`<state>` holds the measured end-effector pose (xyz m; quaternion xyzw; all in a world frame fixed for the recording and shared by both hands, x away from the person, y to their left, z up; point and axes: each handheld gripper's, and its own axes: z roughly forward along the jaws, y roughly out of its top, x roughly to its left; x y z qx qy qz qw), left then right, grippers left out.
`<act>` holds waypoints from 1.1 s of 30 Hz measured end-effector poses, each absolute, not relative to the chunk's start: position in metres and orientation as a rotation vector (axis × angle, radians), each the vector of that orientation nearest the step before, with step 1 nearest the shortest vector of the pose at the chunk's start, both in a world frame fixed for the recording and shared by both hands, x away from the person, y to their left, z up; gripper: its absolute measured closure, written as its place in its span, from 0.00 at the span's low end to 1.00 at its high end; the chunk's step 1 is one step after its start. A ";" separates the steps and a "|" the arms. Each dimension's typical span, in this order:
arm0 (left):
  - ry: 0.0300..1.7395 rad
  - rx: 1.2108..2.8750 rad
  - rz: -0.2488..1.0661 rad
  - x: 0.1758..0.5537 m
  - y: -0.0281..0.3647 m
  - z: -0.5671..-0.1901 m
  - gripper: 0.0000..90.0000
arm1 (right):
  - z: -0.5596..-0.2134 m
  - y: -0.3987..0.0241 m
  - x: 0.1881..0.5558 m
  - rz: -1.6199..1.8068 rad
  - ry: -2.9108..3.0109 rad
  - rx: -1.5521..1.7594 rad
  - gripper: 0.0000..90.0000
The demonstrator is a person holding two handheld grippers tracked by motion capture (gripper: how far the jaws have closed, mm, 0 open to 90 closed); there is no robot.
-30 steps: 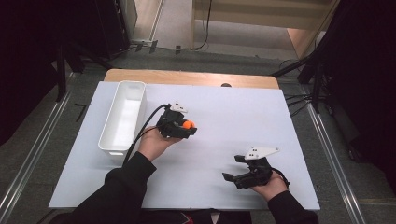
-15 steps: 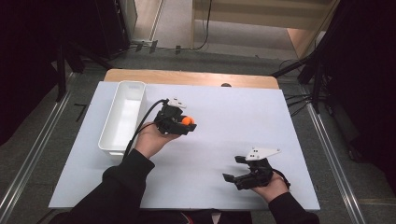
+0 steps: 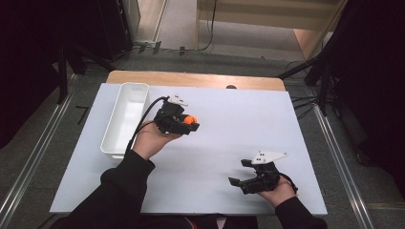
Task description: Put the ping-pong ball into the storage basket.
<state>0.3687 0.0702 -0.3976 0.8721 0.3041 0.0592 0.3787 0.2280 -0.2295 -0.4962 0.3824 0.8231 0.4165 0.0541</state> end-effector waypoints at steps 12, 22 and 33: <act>0.776 2.227 0.148 0.371 0.073 -0.394 0.56 | -0.497 -0.231 0.228 1.250 2.505 1.168 0.13; 0.785 2.240 0.144 0.372 0.077 -0.395 0.56 | -0.496 -0.231 0.227 1.257 2.505 1.166 0.13; 0.793 2.231 0.143 0.375 0.082 -0.393 0.56 | -0.496 -0.232 0.226 1.259 2.499 1.176 0.13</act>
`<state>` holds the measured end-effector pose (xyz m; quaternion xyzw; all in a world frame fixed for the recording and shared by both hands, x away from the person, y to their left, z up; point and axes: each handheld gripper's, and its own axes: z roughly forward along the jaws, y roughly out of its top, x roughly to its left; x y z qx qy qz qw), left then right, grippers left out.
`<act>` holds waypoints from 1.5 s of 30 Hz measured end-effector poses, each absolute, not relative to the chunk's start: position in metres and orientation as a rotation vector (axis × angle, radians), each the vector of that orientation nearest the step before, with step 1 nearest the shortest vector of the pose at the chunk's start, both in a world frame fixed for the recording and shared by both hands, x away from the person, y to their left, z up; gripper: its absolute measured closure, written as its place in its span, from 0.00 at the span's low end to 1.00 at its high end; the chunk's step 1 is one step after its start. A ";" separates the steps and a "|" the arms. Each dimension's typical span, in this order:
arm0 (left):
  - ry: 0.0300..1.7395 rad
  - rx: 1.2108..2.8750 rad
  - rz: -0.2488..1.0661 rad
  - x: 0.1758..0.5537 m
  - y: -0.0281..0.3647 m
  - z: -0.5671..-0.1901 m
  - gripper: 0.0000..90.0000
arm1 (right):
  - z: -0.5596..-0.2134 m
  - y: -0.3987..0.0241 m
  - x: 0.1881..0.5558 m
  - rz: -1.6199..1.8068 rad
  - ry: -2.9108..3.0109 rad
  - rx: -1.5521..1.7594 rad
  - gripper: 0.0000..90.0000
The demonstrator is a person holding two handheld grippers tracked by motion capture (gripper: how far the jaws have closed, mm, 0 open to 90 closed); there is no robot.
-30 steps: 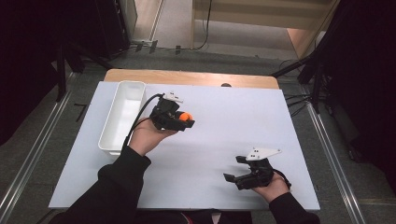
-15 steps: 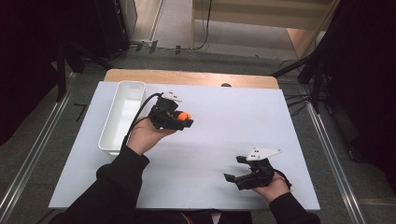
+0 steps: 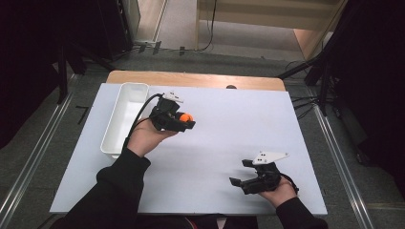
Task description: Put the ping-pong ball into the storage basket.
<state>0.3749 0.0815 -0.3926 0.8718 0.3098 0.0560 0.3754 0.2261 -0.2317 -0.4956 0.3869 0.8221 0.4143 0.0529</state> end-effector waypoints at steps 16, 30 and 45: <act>0.815 2.214 0.145 0.380 0.093 -0.388 0.56 | -0.496 -0.233 0.226 1.255 2.494 1.175 0.13; 0.848 2.210 0.173 0.386 0.107 -0.384 0.56 | -0.496 -0.233 0.226 1.259 2.494 1.174 0.13; 0.879 2.205 0.183 0.392 0.122 -0.381 0.56 | -0.496 -0.233 0.226 1.255 2.492 1.173 0.13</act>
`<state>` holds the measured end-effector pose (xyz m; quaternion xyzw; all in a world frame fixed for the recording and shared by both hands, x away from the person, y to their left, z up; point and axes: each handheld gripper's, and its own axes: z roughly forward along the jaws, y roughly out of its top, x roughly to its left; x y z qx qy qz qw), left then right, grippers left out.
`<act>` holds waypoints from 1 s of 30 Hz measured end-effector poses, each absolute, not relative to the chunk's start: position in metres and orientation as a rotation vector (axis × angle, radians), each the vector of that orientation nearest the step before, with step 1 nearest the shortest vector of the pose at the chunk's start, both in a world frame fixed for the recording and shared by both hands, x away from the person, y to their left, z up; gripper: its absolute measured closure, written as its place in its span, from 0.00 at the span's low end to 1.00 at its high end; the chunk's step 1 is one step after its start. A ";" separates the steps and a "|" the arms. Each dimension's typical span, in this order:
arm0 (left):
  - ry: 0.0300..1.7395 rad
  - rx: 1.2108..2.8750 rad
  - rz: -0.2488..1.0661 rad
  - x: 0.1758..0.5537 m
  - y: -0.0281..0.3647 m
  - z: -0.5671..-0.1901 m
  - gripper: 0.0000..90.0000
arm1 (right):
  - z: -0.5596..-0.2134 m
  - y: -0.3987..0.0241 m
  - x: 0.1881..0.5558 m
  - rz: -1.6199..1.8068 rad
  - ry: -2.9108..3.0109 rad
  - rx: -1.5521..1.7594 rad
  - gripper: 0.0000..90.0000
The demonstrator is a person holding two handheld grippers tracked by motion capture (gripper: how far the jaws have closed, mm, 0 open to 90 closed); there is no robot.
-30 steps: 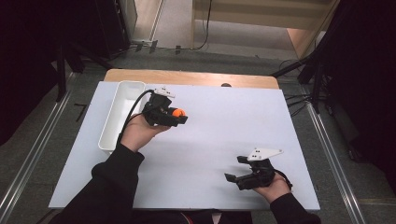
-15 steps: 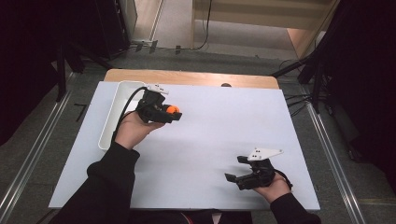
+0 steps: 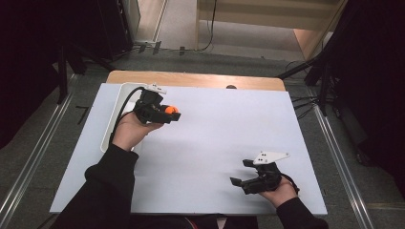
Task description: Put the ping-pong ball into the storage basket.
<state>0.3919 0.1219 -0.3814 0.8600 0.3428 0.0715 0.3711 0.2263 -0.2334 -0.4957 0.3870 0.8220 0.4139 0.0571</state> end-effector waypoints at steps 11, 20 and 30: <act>0.899 2.201 0.191 0.395 0.132 -0.379 0.56 | -0.496 -0.233 0.226 1.253 2.494 1.172 0.13; 0.927 2.196 0.220 0.398 0.140 -0.379 0.56 | -0.496 -0.233 0.227 1.252 2.493 1.174 0.13; 0.958 2.170 0.222 0.402 0.152 -0.377 0.56 | -0.496 -0.234 0.226 1.253 2.490 1.179 0.13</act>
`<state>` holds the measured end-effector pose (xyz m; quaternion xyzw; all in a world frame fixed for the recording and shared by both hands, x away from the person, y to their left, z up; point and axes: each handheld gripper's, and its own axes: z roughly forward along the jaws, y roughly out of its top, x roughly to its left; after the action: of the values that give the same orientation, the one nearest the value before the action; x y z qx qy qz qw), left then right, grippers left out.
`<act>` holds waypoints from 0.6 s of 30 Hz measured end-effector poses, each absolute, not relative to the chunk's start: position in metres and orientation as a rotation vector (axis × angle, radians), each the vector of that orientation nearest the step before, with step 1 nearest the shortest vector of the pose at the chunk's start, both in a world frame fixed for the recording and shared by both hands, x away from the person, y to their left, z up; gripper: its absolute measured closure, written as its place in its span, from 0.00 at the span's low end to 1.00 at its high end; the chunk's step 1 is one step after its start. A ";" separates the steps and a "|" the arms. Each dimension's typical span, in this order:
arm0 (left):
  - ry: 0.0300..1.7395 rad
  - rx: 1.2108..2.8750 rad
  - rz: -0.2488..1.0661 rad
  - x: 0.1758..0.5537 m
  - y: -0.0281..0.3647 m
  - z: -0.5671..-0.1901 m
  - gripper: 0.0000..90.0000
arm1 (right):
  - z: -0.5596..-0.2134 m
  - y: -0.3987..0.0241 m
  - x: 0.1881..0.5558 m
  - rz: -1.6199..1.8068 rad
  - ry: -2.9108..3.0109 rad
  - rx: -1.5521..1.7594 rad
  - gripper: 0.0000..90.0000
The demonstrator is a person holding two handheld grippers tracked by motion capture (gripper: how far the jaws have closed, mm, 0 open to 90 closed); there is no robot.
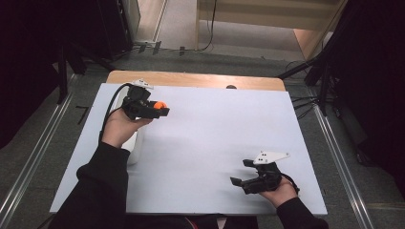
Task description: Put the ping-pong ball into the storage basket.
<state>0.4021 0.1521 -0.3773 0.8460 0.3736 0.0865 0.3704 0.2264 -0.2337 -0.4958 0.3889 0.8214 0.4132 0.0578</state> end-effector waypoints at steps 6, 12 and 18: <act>0.976 2.168 0.227 0.404 0.158 -0.377 0.56 | -0.496 -0.234 0.226 1.251 2.490 1.180 0.13; 0.995 2.165 0.243 0.406 0.164 -0.376 0.56 | -0.496 -0.234 0.226 1.251 2.488 1.181 0.13; 1.017 2.159 0.256 0.407 0.170 -0.376 0.56 | -0.496 -0.234 0.226 1.248 2.491 1.180 0.13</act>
<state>0.4074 0.1702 -0.3759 0.8384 0.3949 0.0994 0.3622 0.2264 -0.2338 -0.4959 0.3892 0.8219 0.4119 0.0580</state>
